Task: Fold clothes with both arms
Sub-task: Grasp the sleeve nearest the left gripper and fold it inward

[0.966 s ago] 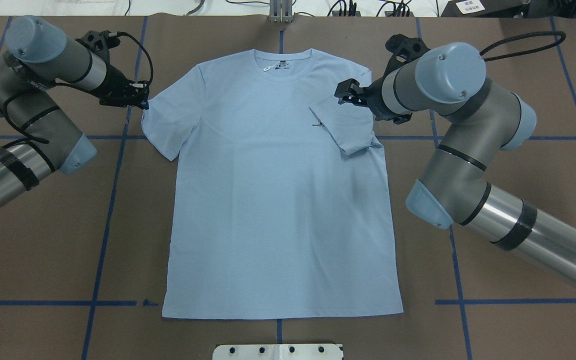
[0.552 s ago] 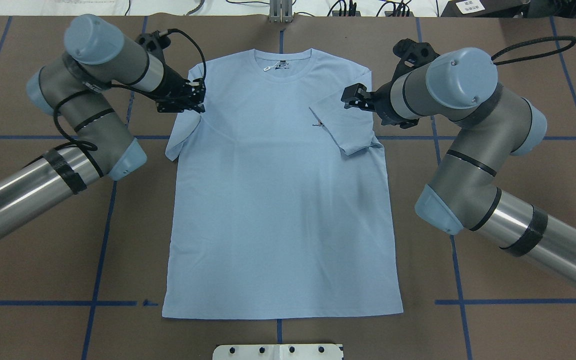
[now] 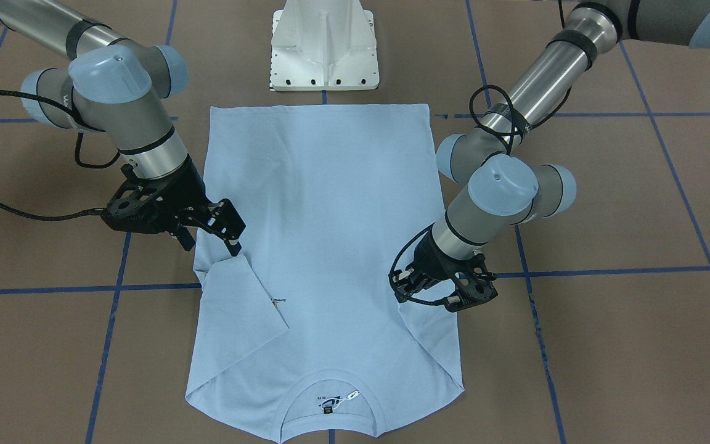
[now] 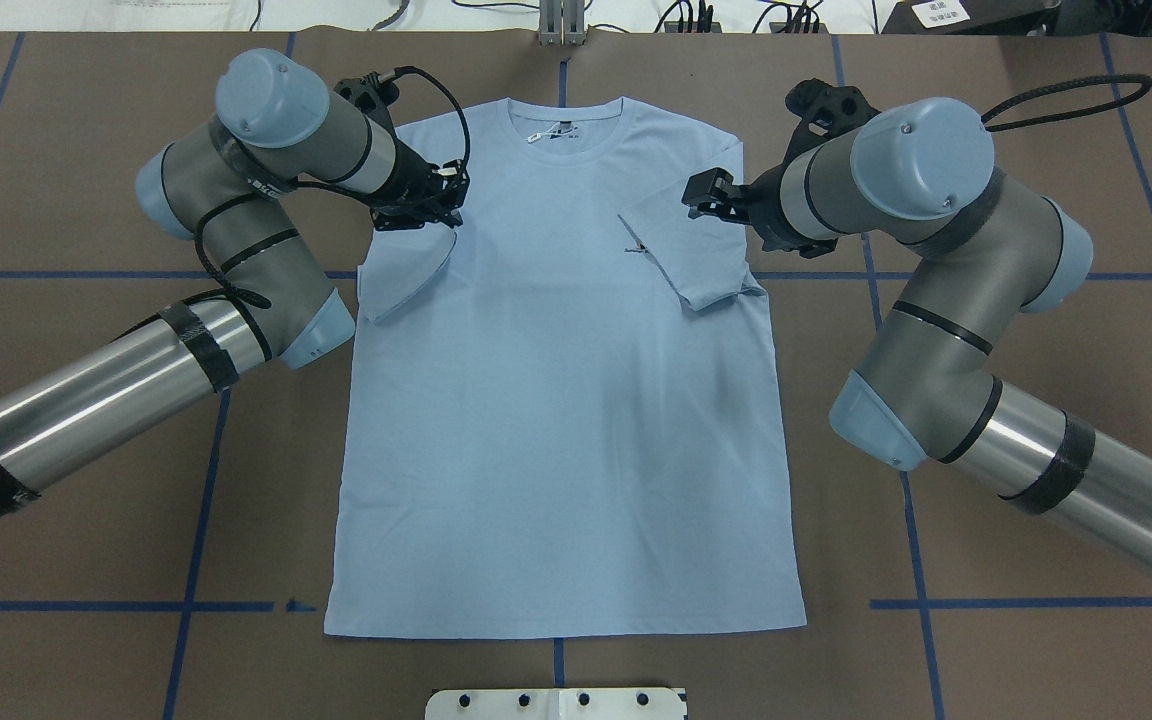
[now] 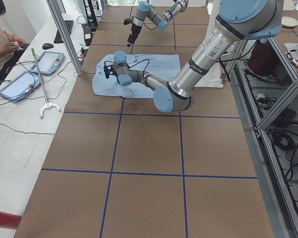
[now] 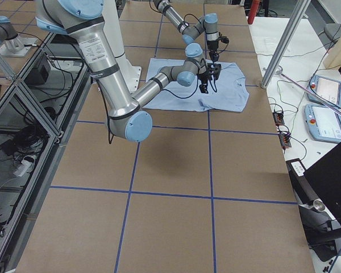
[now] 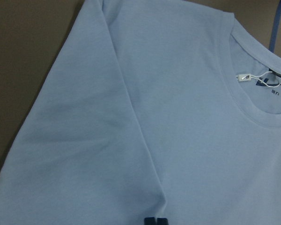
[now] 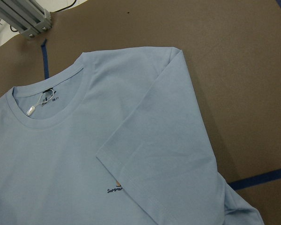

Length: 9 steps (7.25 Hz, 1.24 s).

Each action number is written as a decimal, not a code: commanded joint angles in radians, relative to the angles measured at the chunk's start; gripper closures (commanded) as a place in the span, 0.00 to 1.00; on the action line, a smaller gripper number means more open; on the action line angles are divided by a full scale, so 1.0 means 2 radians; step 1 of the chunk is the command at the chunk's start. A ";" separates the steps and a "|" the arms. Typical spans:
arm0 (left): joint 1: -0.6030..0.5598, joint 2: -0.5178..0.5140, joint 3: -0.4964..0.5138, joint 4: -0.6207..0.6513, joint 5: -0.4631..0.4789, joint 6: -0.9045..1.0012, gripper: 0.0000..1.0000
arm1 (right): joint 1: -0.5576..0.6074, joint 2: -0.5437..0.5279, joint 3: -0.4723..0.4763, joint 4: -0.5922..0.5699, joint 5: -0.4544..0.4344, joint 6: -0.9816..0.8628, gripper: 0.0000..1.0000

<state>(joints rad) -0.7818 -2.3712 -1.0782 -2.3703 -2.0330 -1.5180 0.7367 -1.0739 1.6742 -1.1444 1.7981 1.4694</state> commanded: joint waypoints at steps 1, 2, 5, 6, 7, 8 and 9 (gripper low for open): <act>0.001 -0.009 0.002 -0.012 0.009 -0.027 0.40 | 0.000 0.000 0.000 0.000 0.001 0.000 0.00; -0.002 0.004 -0.036 -0.017 0.019 -0.051 0.27 | 0.002 0.000 0.004 0.000 0.001 0.000 0.00; 0.013 0.133 -0.237 -0.010 0.042 -0.079 0.23 | -0.016 -0.039 0.055 -0.005 -0.004 0.008 0.00; 0.039 0.142 -0.255 -0.002 0.046 -0.079 0.23 | -0.049 -0.073 0.081 -0.019 -0.007 0.025 0.00; 0.051 0.155 -0.285 -0.002 0.043 -0.079 0.23 | -0.103 -0.090 0.127 -0.066 -0.044 0.073 0.00; 0.069 0.212 -0.351 -0.002 0.039 -0.074 0.23 | -0.173 -0.103 0.167 -0.117 -0.099 0.108 0.00; 0.075 0.230 -0.384 -0.001 0.038 -0.074 0.23 | -0.211 -0.114 0.178 -0.121 -0.109 0.177 0.00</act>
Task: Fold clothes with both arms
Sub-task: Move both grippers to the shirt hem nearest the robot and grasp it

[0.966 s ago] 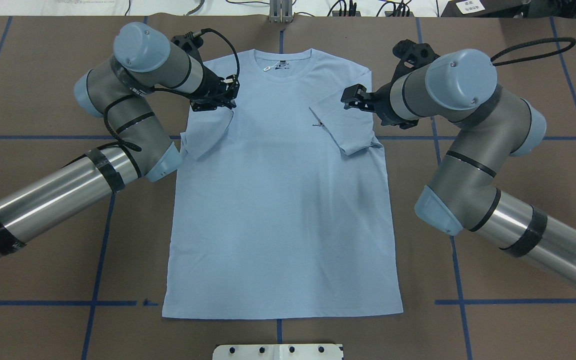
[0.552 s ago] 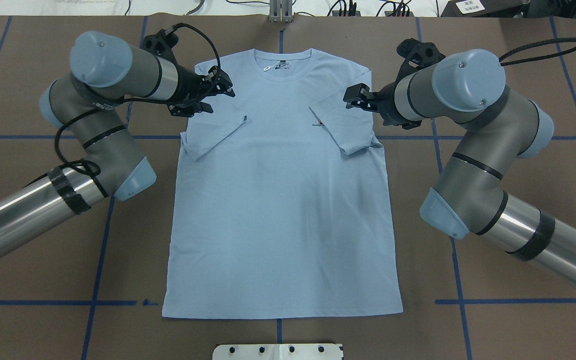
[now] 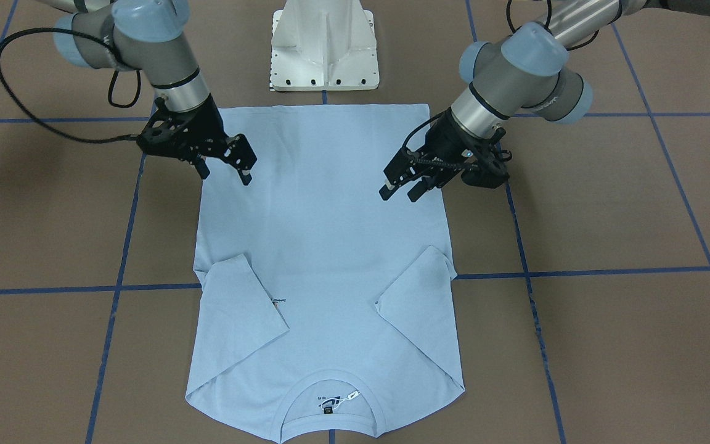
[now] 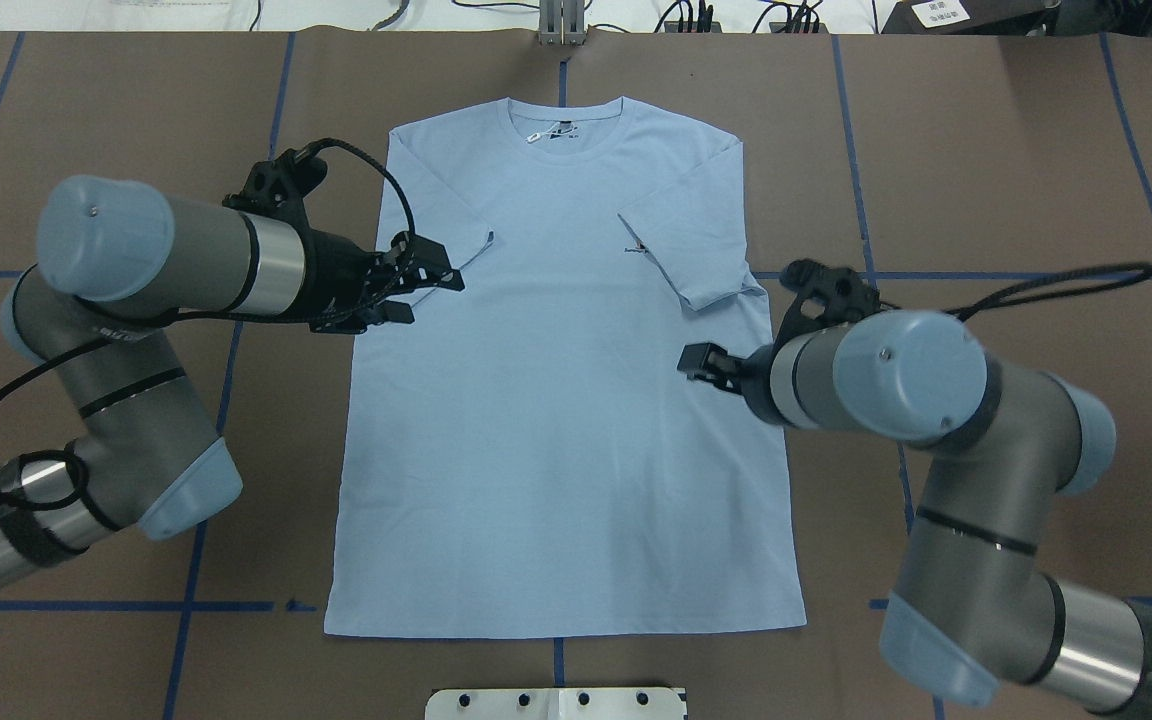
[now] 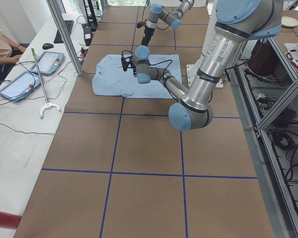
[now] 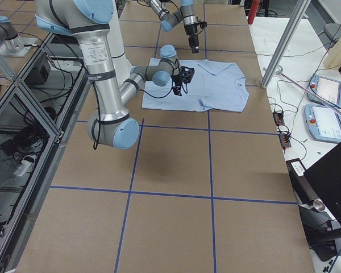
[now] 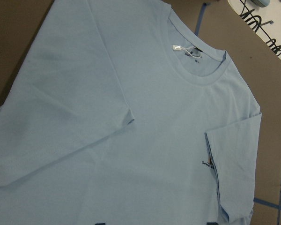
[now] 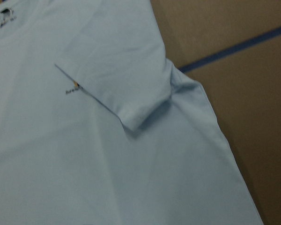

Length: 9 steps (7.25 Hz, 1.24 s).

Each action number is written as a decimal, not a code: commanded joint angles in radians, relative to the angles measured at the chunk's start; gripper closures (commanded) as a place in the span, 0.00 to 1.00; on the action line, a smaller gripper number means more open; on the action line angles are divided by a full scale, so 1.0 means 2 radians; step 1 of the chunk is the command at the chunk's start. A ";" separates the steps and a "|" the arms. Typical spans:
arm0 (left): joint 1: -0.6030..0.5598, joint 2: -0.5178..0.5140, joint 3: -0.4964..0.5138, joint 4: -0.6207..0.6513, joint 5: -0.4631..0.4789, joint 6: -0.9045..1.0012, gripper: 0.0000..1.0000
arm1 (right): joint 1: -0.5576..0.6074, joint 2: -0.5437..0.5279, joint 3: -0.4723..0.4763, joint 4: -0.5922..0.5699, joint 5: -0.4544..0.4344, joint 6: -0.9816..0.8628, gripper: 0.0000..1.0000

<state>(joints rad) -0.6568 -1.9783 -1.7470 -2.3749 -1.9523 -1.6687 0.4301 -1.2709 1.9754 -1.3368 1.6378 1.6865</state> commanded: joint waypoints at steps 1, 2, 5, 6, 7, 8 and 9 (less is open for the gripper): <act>0.020 0.035 -0.050 0.011 -0.018 -0.001 0.23 | -0.100 -0.035 0.039 -0.026 -0.068 0.108 0.00; 0.022 0.046 -0.052 0.015 -0.017 0.001 0.23 | -0.125 -0.057 0.050 -0.027 -0.083 0.122 0.00; 0.023 0.040 -0.058 0.015 -0.016 -0.004 0.22 | -0.170 -0.102 0.072 -0.041 -0.106 0.184 0.06; 0.023 0.042 -0.067 0.016 -0.016 -0.009 0.21 | -0.177 -0.107 0.072 -0.046 -0.105 0.203 0.12; 0.023 0.045 -0.074 0.015 -0.016 -0.022 0.21 | -0.193 -0.107 0.072 -0.068 -0.107 0.214 0.15; 0.023 0.046 -0.074 0.015 -0.016 -0.022 0.21 | -0.200 -0.105 0.072 -0.079 -0.111 0.216 0.22; 0.024 0.046 -0.073 0.016 -0.016 -0.022 0.21 | -0.202 -0.108 0.071 -0.079 -0.109 0.215 0.26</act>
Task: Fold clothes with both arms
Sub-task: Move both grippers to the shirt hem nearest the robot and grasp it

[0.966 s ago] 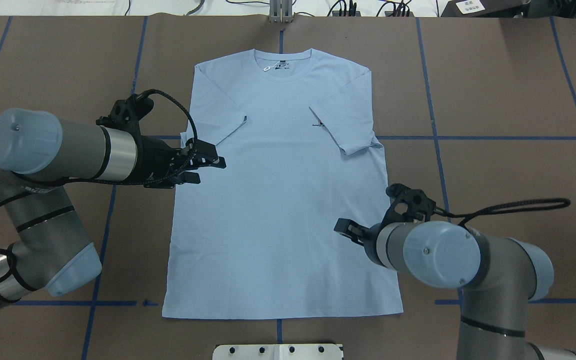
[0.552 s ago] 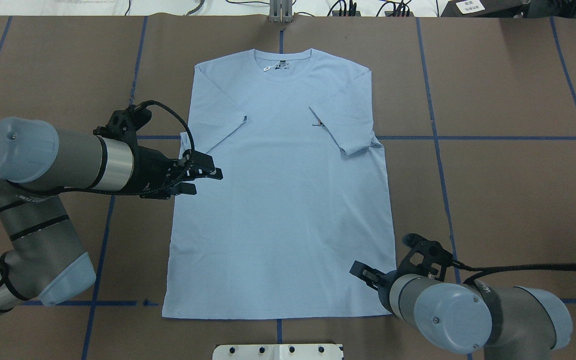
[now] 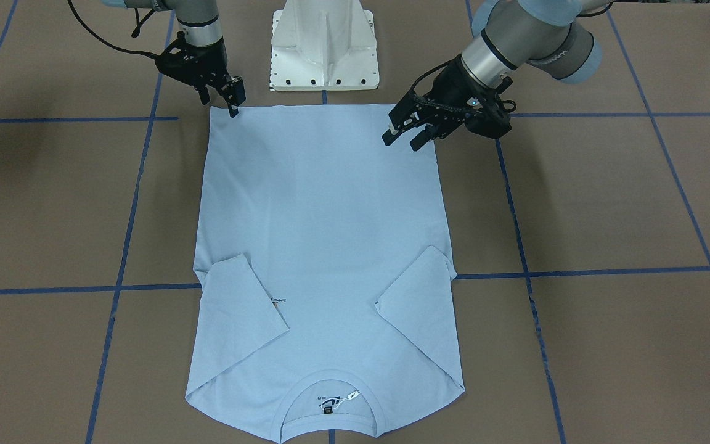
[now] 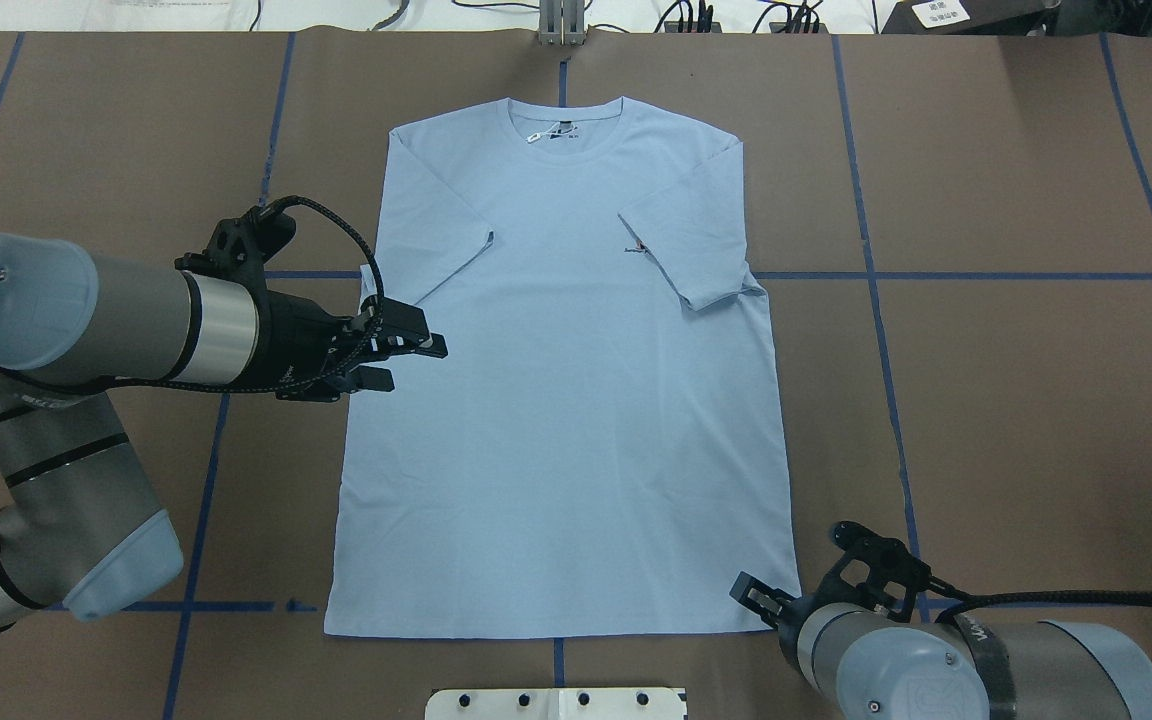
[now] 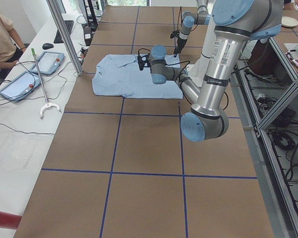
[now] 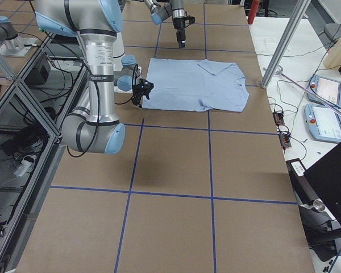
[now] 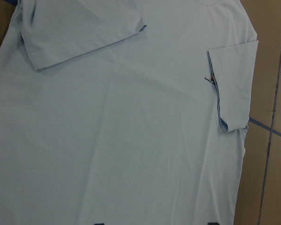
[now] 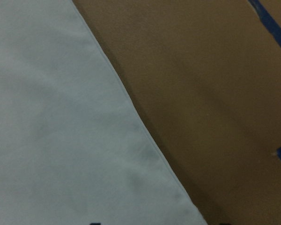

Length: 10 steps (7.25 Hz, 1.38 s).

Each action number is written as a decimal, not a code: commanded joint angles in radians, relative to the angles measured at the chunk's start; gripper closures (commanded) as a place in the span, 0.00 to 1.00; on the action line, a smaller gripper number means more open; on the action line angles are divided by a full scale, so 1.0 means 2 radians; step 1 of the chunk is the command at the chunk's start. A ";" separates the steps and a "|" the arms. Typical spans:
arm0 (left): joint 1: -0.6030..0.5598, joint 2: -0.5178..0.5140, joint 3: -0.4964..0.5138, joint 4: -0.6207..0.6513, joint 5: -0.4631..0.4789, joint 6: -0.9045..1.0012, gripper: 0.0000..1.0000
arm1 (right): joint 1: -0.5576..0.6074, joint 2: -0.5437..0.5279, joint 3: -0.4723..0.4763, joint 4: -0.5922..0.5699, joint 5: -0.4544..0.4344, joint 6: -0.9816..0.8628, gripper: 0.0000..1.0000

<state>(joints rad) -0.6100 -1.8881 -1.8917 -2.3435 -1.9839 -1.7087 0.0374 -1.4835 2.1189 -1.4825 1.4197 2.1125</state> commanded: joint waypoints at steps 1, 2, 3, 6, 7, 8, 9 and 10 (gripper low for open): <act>0.000 0.000 -0.001 0.000 -0.001 -0.002 0.21 | -0.005 -0.002 0.001 -0.007 -0.001 0.003 0.34; 0.000 0.000 -0.001 0.000 -0.001 -0.002 0.21 | -0.004 -0.003 0.001 -0.007 -0.001 0.003 0.52; 0.000 0.001 -0.002 0.000 -0.001 -0.002 0.21 | 0.000 -0.003 0.002 -0.008 -0.001 0.003 0.87; 0.002 0.001 -0.002 0.001 -0.001 -0.011 0.21 | 0.004 -0.013 0.018 -0.008 0.001 0.001 1.00; 0.021 0.020 -0.013 0.002 0.000 -0.045 0.18 | 0.006 -0.011 0.026 -0.008 0.000 0.001 1.00; 0.074 0.052 -0.037 0.016 0.029 -0.092 0.18 | 0.006 -0.009 0.026 -0.008 0.000 0.002 1.00; 0.145 0.084 -0.052 0.026 0.125 -0.107 0.19 | 0.007 -0.007 0.029 -0.008 0.000 0.001 1.00; 0.157 0.095 -0.069 0.058 0.124 -0.112 0.21 | 0.007 -0.007 0.030 -0.008 0.002 0.001 1.00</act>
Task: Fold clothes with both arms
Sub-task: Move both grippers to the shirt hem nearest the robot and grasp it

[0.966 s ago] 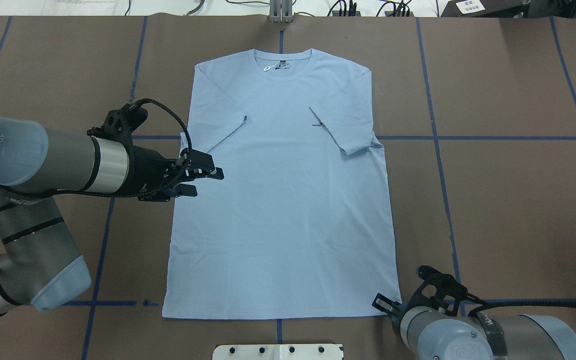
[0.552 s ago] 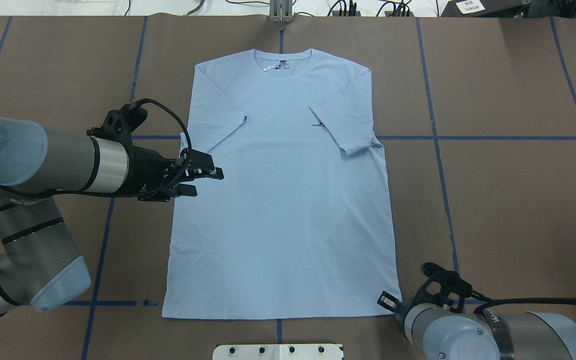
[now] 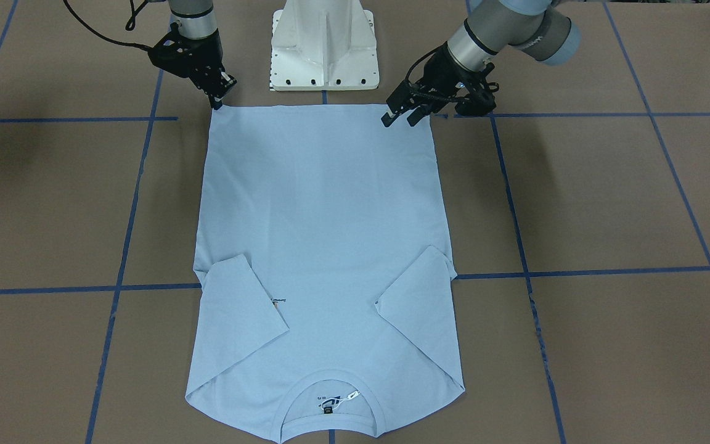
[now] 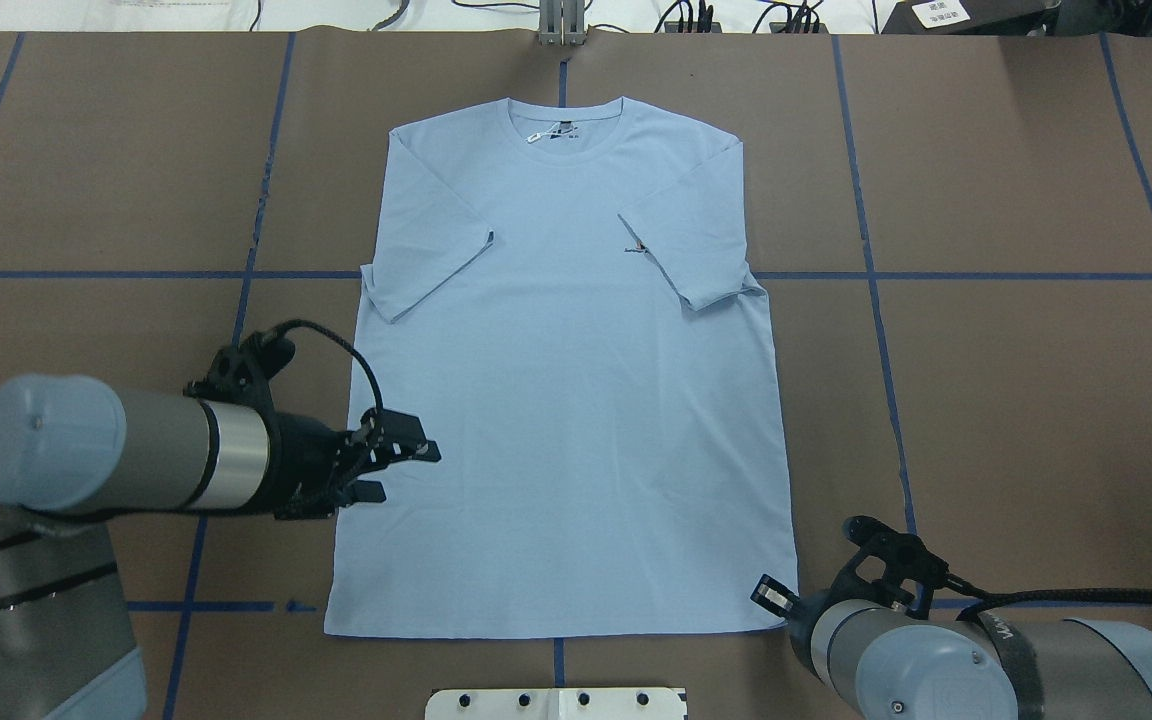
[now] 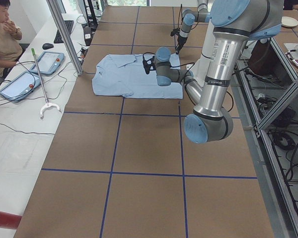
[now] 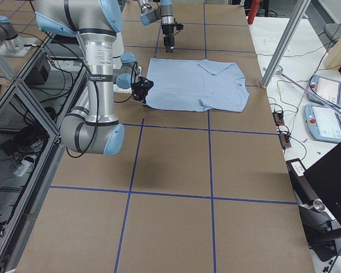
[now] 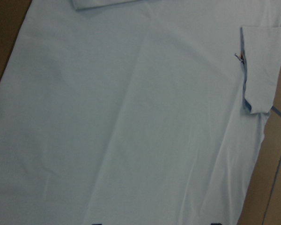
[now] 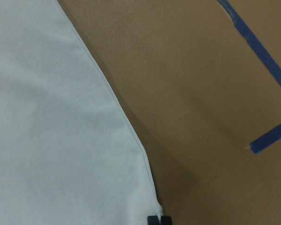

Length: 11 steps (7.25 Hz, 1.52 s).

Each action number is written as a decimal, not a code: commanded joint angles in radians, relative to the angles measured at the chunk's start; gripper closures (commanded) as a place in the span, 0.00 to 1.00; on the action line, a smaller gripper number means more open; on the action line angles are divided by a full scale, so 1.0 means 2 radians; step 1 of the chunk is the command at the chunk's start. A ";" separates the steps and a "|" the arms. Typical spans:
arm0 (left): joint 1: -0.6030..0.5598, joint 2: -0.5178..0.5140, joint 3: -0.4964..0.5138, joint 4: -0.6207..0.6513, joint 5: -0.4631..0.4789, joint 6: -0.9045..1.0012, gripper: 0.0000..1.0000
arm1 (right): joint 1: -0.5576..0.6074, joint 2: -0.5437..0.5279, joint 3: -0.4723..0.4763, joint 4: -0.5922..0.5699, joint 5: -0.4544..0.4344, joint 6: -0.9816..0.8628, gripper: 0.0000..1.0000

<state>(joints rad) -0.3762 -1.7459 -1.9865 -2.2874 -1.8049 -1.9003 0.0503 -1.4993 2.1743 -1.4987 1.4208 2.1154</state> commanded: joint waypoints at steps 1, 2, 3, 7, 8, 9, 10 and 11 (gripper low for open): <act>0.056 0.025 -0.026 0.079 0.040 -0.039 0.25 | 0.000 0.001 0.001 0.000 0.001 -0.001 1.00; 0.085 0.028 -0.025 0.088 0.066 -0.045 0.25 | 0.000 0.005 0.001 0.001 0.001 -0.001 1.00; 0.104 0.029 -0.021 0.118 0.101 -0.046 0.25 | 0.000 0.009 0.001 0.001 0.001 -0.001 1.00; 0.123 0.046 -0.024 0.150 0.106 -0.046 0.26 | 0.002 0.016 0.002 0.001 0.000 0.000 1.00; 0.123 0.046 -0.025 0.151 0.106 -0.047 0.26 | 0.003 0.018 0.002 0.001 0.000 0.000 1.00; 0.123 0.048 -0.025 0.158 0.106 -0.048 0.27 | 0.003 0.018 0.002 0.001 -0.001 0.000 1.00; 0.123 0.048 -0.025 0.159 0.106 -0.053 0.30 | 0.004 0.019 0.003 0.001 -0.001 0.000 1.00; 0.123 0.048 -0.025 0.162 0.106 -0.056 0.35 | 0.005 0.019 0.003 0.001 -0.001 0.000 1.00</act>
<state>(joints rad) -0.1305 -1.6501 -2.0365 -1.9710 -1.5936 -2.0038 0.0582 -1.4628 2.1792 -1.4972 1.4191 2.1153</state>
